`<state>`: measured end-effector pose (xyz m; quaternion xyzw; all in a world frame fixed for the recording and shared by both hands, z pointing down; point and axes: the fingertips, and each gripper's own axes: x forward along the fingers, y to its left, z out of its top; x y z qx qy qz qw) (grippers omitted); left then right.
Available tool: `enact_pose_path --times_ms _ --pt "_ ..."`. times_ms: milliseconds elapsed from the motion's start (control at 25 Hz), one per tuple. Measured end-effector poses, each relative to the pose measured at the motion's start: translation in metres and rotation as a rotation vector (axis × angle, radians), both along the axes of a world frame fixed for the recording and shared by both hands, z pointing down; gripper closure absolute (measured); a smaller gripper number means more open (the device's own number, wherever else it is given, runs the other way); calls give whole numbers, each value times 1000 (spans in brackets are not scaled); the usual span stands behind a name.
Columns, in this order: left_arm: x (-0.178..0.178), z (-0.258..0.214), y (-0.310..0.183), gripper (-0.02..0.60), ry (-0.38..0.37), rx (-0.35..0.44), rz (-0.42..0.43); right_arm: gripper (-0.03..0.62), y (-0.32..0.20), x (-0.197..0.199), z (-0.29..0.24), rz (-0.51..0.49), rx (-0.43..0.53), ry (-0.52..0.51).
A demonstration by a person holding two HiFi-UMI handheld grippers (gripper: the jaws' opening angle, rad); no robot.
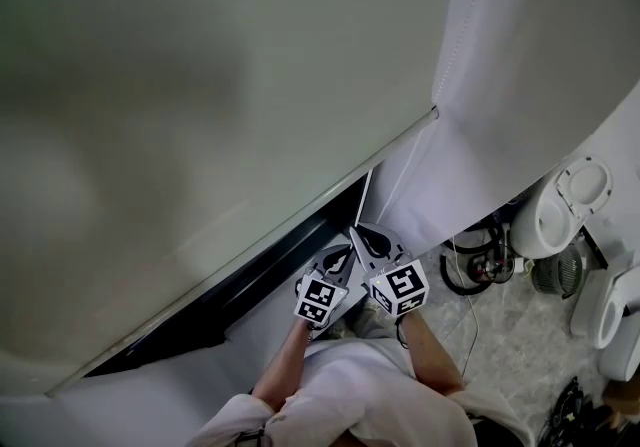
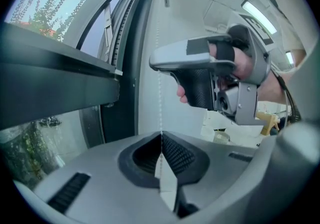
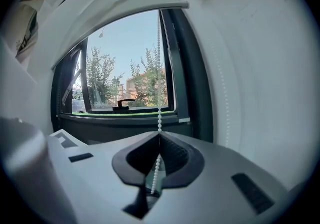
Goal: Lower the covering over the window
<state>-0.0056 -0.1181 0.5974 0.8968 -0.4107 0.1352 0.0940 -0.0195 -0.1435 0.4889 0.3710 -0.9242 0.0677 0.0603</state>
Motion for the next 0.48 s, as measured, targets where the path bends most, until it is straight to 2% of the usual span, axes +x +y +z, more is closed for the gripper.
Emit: enact_pose_path --times_ms 200,480 --pt "-1 16 -3 565 -33 -13 -13 597 -6 1 17 -3 -35 7" --pt "1 18 24 563 -9 -5 -51 598 5 14 31 -3 -37 8"
